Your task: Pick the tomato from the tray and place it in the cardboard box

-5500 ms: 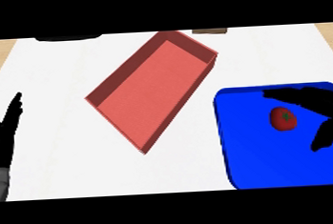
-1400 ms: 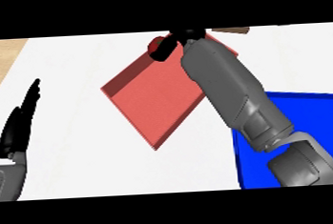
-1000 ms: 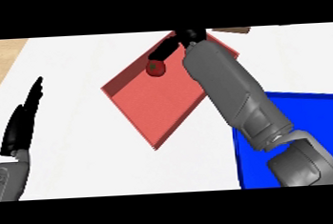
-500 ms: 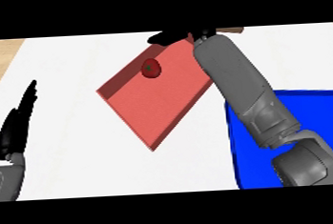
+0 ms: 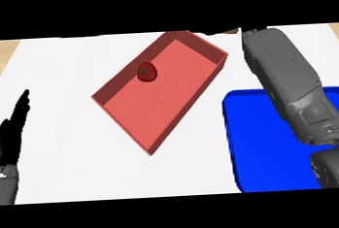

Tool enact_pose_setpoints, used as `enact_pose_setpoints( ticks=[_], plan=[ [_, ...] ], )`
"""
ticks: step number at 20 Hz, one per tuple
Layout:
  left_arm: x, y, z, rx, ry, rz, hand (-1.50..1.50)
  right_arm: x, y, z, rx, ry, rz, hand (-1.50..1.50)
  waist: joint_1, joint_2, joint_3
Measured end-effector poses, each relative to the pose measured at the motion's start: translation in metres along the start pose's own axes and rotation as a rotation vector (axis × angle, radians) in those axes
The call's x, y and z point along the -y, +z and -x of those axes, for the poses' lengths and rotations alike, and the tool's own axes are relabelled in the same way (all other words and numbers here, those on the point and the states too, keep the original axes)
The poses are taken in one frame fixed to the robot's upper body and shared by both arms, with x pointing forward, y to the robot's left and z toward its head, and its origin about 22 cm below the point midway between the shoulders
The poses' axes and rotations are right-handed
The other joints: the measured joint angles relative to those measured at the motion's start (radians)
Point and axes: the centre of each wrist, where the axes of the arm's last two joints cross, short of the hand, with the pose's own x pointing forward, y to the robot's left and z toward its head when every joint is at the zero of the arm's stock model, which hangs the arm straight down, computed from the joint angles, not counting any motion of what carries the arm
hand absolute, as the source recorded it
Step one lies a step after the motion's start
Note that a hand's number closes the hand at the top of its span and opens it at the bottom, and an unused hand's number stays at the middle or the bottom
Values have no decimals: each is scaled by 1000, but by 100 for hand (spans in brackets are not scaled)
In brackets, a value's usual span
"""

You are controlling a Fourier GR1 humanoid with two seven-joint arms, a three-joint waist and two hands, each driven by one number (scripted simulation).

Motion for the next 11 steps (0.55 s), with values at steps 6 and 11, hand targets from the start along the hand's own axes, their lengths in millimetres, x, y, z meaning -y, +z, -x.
enact_pose_setpoints(
  ticks=[6,11],
  plan=[
    [-1,7,2,-15,-1,-10,0,75,3,29,-14,20,21,-150,-17,-6,0],
    [-6,4,2,-18,0,-21,0,132,16,50,-24,50,-18,-150,-23,-8,0]
  ],
)
